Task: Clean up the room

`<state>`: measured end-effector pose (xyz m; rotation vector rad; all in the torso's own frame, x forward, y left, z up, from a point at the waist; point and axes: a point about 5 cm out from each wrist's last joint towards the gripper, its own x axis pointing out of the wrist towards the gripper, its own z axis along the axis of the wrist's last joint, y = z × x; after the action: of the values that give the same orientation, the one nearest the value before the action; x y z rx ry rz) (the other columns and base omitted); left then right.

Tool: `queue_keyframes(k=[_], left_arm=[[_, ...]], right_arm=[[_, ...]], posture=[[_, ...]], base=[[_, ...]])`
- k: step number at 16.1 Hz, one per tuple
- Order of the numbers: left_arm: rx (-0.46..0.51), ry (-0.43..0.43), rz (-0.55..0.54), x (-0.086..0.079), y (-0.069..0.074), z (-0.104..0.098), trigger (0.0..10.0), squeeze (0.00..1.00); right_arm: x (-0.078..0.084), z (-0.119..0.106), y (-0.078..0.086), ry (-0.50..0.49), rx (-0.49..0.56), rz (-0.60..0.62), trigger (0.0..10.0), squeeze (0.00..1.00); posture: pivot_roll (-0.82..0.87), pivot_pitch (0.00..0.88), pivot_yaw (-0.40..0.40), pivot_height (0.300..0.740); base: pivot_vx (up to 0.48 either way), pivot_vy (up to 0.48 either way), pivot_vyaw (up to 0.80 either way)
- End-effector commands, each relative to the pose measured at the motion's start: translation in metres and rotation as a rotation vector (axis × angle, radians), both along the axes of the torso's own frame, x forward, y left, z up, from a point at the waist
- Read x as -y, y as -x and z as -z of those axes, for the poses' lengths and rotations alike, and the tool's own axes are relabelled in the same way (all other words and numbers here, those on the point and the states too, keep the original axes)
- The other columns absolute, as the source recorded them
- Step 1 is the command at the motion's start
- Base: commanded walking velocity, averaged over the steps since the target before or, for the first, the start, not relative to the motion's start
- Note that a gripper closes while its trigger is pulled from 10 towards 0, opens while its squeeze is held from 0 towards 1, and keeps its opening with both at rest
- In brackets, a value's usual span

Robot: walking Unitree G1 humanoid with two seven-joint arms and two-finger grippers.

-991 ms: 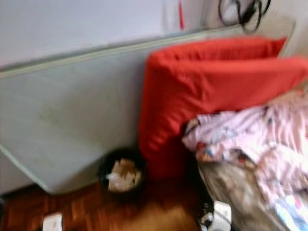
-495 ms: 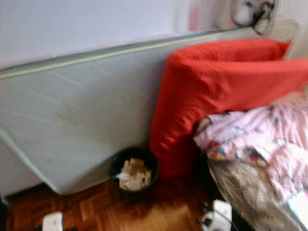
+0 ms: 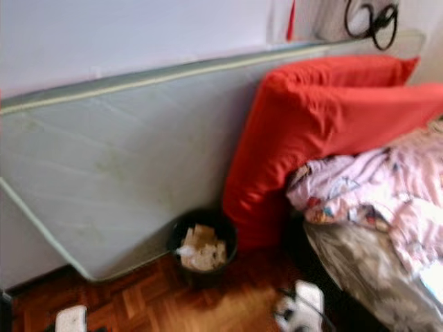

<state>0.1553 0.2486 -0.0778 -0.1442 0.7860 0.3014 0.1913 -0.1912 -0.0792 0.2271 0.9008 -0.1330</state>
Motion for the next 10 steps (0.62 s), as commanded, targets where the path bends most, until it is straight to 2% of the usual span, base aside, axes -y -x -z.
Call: queue_keyframes(k=[1, 7, 10], left_arm=[[-0.01, 0.017, -0.003, 0.0052, 0.0009, 0.0023, 10.0, 0.0], [-0.005, 0.018, -0.002, 0.006, 0.0007, 0.0022, 10.0, 0.0], [-0.002, 0.015, 0.012, 0.0075, -0.0004, 0.002, 10.0, 0.0]], right_arm=[[0.0094, 0.001, 0.0048, 0.021, -0.012, 0.013, 10.0, 0.0], [0.0092, 0.0011, 0.0051, 0.016, -0.011, 0.017, 10.0, 0.0], [0.0095, 0.0014, 0.0059, 0.017, -0.012, 0.013, 10.0, 0.0]], posture=[[0.13, 0.0, -0.033, 0.74], [0.13, 0.0, -0.028, 0.74], [0.12, 0.0, -0.025, 0.74]], base=[[0.0, 0.349, 0.0], [0.0, 0.345, 0.0], [0.0, 0.0, 0.0]])
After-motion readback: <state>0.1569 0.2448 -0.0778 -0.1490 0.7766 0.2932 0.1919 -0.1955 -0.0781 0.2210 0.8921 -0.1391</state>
